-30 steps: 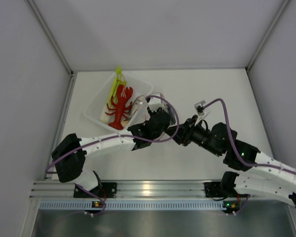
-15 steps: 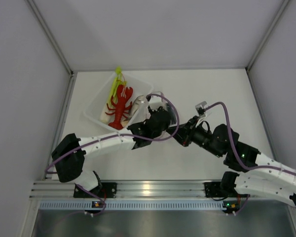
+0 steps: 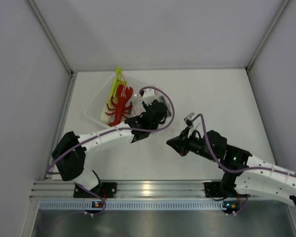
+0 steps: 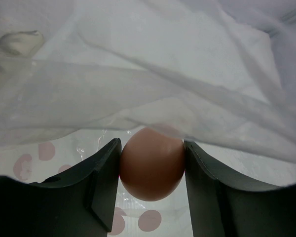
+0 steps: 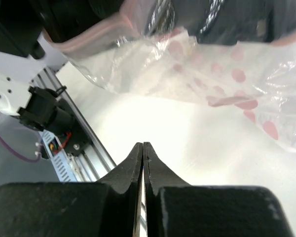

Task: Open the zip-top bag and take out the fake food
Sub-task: Pick up the food from the zipper food storage bag.

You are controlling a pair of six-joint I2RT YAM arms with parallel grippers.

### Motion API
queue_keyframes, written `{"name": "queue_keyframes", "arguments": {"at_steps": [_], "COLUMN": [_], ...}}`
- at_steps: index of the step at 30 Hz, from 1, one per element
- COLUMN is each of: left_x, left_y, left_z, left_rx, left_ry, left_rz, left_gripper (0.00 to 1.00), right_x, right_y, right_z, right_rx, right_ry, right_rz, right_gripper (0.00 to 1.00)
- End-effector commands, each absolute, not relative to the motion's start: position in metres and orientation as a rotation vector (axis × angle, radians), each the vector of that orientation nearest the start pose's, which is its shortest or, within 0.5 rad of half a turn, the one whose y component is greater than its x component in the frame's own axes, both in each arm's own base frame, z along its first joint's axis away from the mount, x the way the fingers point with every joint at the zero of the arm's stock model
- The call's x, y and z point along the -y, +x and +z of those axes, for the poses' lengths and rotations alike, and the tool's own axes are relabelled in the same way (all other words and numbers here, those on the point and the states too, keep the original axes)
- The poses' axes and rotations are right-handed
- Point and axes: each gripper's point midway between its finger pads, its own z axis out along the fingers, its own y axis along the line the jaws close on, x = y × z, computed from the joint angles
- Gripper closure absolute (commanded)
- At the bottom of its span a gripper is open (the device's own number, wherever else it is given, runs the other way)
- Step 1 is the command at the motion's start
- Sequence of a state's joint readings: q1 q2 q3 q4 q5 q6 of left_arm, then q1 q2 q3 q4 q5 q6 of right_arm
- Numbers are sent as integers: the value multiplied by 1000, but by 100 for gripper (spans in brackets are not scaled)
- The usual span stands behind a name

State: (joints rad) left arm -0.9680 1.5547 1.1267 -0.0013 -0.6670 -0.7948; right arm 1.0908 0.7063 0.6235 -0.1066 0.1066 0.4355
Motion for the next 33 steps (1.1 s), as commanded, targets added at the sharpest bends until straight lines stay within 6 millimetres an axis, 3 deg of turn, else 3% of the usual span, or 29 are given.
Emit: {"name": "queue_keyframes", "arguments": {"at_steps": [1,6,11,13,23,32,33], "left_x": [345,343,342,345,337,327,328], "left_y": [338,336,333,331,327,327,326], "left_z": [229,225,220,220,219,213,212], "left_rx": [-1880,-1884,-1886,-1885,-1848,-1822,-1821], "left_ry": [-308,-319,-355,-349,-421,-486,-491], "left_rz": [-599,-601,-622,-626,-592,-567,-570], "left_gripper": [100,100,100,100,100,100,100], "right_x": [-275,-267,-260,-258,-282,-293,-294], "right_y": [139,142,148,154,151,144,144], "right_z": [236,256,291,293,327,328,336], "right_rx": [-1793,-1758,-1733,-1758,-1737,-1762,-1738], "right_ry": [-583,-417,-134,-74,-29,-15,-4], "right_rz": [987,1056,1198,1176,1323,1365,1385], "right_gripper": [100,100,83,79,74,68,67]}}
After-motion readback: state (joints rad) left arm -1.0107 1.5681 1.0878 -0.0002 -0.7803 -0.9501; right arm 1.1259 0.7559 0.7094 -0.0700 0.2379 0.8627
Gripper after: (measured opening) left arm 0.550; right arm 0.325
